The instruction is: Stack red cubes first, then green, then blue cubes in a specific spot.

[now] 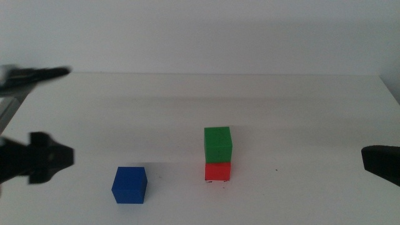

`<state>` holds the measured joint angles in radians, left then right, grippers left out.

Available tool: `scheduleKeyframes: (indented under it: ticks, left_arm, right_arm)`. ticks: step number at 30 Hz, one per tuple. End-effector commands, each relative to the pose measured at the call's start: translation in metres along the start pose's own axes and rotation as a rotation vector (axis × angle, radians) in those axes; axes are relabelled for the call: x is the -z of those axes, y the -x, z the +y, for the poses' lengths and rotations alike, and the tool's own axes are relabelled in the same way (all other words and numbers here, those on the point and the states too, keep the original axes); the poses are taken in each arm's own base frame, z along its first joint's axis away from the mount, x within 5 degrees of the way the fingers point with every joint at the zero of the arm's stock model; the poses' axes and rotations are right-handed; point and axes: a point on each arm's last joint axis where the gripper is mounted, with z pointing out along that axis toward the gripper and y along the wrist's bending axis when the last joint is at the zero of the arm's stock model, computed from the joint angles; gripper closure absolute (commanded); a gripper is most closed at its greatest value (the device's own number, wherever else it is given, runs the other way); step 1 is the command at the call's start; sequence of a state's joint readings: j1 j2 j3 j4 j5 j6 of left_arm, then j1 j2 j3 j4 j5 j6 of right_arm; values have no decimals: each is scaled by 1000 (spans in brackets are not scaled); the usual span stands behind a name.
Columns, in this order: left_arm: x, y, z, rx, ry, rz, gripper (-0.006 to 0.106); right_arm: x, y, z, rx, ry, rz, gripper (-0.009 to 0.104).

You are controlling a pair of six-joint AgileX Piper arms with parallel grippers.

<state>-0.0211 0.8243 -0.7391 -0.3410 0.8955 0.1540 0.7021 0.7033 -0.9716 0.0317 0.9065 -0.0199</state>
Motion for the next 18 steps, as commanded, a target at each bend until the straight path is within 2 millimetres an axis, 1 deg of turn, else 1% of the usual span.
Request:
scheduleKeyframes:
  ticks: [1,3,5,7,10,12,13,16,18]
  left_arm:
    - [-17,14,-2,5,-32,124,8]
    - [-37,24,-7,-31,-31,170,8]
    - [-54,32,-14,-11,1,258,8]
    - [-70,42,-26,-30,80,350,8]
    - [-92,53,-47,-81,183,403,8]
    - [-107,53,-59,-82,208,419,8]
    - [-115,51,-62,-71,224,438,8]
    - [-135,45,-63,-58,230,499,8]
    - [-149,46,-66,-57,200,470,8]
  right_arm:
    - [1,0,-1,0,-6,-18,14]
    - [1,0,-1,0,-6,-18,14]
    - [1,0,-1,0,-6,-18,14]
    - [1,0,-1,0,-6,-18,14]
    - [1,0,-1,0,-6,-18,14]
    - [1,0,-1,0,-6,-18,14]
    - [1,0,-1,0,-6,-18,14]
    - [1,0,-1,0,-6,-18,14]
    - [1,0,-1,0,-6,-18,14]
